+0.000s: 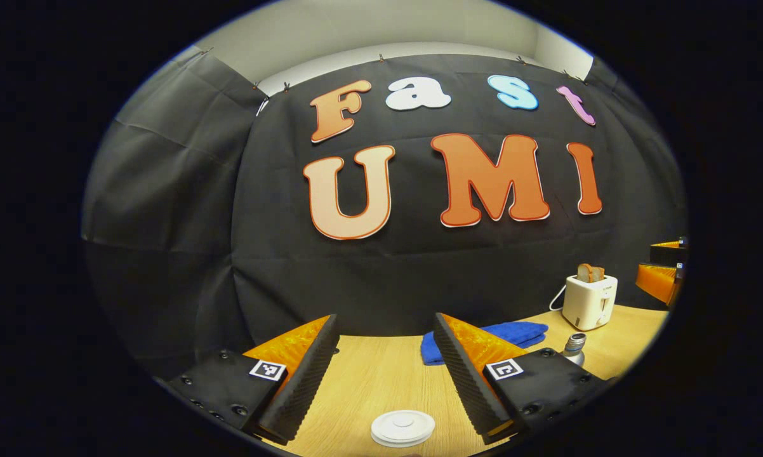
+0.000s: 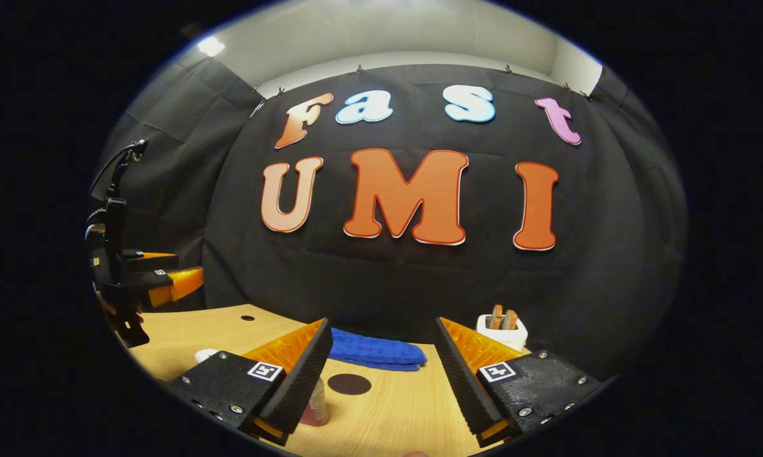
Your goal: Open the teacup lid with one hand, grasp the water bottle and pour water into the teacup with the other hand; after pouring, place the water bottle on the coaster and then close the teacup lid.
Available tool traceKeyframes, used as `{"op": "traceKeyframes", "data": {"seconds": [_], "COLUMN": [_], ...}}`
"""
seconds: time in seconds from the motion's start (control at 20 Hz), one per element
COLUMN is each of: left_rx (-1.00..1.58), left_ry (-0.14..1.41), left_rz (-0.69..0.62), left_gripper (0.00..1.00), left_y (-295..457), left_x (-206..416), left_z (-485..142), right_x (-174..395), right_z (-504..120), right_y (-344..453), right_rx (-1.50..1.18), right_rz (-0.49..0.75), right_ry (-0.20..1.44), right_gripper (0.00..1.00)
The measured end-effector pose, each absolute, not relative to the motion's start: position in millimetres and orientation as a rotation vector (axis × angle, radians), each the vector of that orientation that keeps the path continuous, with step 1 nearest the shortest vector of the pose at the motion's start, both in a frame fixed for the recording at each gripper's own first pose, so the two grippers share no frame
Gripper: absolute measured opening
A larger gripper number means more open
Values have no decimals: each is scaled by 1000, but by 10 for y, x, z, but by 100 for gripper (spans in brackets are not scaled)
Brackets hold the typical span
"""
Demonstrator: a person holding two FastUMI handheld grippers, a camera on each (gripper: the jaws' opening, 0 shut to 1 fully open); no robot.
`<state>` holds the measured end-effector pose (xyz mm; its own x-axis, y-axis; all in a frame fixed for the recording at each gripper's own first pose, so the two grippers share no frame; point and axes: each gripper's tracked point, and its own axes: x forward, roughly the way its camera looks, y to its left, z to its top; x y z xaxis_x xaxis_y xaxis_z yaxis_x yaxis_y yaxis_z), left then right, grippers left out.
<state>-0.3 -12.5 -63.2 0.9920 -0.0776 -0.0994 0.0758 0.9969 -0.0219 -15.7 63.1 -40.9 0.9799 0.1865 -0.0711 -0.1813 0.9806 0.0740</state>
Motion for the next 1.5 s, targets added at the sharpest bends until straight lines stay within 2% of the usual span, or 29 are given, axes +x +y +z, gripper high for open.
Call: {"op": "traceKeyframes", "data": {"seconds": [0.15,0.25,0.4,0.5,0.7,0.75,0.8,1.0,1.05,1.1,1.3,1.35,1.4,1.5], "left_rx": [-25,-32,-40,-33,-30,-27,-24,-8,-6,-3,8,7,5,6], "left_ry": [144,174,217,248,309,324,341,401,412,427,468,474,483,497], "left_rz": [-97,-100,-106,-110,-137,-140,-145,-158,-161,-166,-179,-179,-182,-188], "left_gripper": [100,94,94,100,98,94,98,97,95,87,89,88,82,82], "left_y": [-141,-140,-125,-123,-165,-171,-177,-206,-227,-238,-238,-230,-235,-261], "left_x": [-11,-14,-16,-31,-39,-37,-46,-45,-30,-42,-47,-42,-58,-56], "left_z": [-846,-992,-1214,-1355,-1644,-1714,-1783,-2022,-2069,-2133,-2326,-2349,-2374,-2434], "right_x": [-217,-244,-265,-303,-305,-309,-311,-295,-294,-288,-279,-281,-276,-276], "right_z": [-537,-605,-717,-801,-998,-1046,-1089,-1249,-1291,-1314,-1485,-1526,-1549,-1614], "right_y": [778,870,1009,1087,1217,1249,1265,1325,1335,1351,1430,1450,1467,1505], "right_rx": [67,57,58,57,53,52,51,46,43,42,41,38,36,36], "right_rz": [233,255,293,313,340,345,348,362,363,364,379,381,387,398], "right_ry": [104,119,144,164,210,221,231,270,278,286,329,338,346,360], "right_gripper": [97,96,97,97,97,97,97,97,97,97,97,97,97,97]}}
